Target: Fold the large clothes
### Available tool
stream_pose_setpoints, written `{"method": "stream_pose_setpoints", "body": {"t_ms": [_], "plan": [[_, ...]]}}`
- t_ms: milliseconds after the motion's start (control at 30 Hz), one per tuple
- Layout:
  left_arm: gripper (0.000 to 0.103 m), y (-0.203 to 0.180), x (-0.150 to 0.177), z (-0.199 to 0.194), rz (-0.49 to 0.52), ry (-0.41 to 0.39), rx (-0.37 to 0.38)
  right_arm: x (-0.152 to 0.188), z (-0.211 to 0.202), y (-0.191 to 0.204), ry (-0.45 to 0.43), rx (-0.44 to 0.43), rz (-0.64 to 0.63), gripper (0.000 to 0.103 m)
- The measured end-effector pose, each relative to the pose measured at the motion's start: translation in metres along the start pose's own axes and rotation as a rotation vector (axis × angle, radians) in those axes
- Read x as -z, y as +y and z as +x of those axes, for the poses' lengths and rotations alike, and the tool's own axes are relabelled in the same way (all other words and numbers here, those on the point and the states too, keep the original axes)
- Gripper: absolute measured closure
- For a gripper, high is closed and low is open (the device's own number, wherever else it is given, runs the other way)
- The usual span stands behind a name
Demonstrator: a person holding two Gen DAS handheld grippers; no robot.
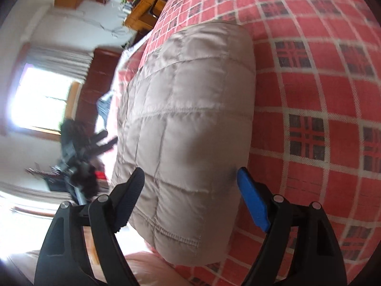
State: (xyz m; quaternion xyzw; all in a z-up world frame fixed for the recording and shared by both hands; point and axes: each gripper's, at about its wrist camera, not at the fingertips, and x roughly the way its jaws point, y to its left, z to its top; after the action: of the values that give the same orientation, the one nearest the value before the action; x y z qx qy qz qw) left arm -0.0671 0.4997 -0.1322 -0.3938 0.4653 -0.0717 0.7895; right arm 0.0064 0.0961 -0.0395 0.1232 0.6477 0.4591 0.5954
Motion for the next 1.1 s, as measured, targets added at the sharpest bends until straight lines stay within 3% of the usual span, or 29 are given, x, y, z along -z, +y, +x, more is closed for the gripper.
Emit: {"method": "stream_pose_setpoints", "body": {"t_ms": [100,200,533,667,767,833,1000,1100], "plan": [[0.026,0.015,0.005,0.004,-0.033,0.012,0.079,-0.005,0.004,-0.022,0.007,-0.067,0.047,0.022],[0.025,0.016,0.011,0.014,0.018,0.043,0.113,-0.007,0.012,-0.04,0.026,-0.154,0.084,0.02],[0.015,0.01,0.011,0.071,0.058,0.16,0.258,-0.012,0.038,-0.049,0.073,-0.214,0.073,0.013],[0.005,-0.009,0.012,0.089,0.106,0.2,0.27,-0.015,0.045,-0.044,0.086,-0.221,0.046,0.01],[0.004,-0.024,0.013,0.102,0.15,0.226,0.238,-0.016,0.051,-0.035,0.09,-0.202,0.019,0.01],[0.006,-0.031,0.015,0.105,0.15,0.222,0.242,-0.016,0.049,-0.032,0.083,-0.18,0.001,0.013],[0.027,-0.042,0.023,0.109,0.133,0.217,0.23,-0.011,0.032,-0.027,0.043,-0.177,-0.026,0.045],[0.036,-0.057,0.026,0.111,0.128,0.212,0.254,-0.013,0.009,-0.022,0.011,-0.174,-0.06,0.053]]}}
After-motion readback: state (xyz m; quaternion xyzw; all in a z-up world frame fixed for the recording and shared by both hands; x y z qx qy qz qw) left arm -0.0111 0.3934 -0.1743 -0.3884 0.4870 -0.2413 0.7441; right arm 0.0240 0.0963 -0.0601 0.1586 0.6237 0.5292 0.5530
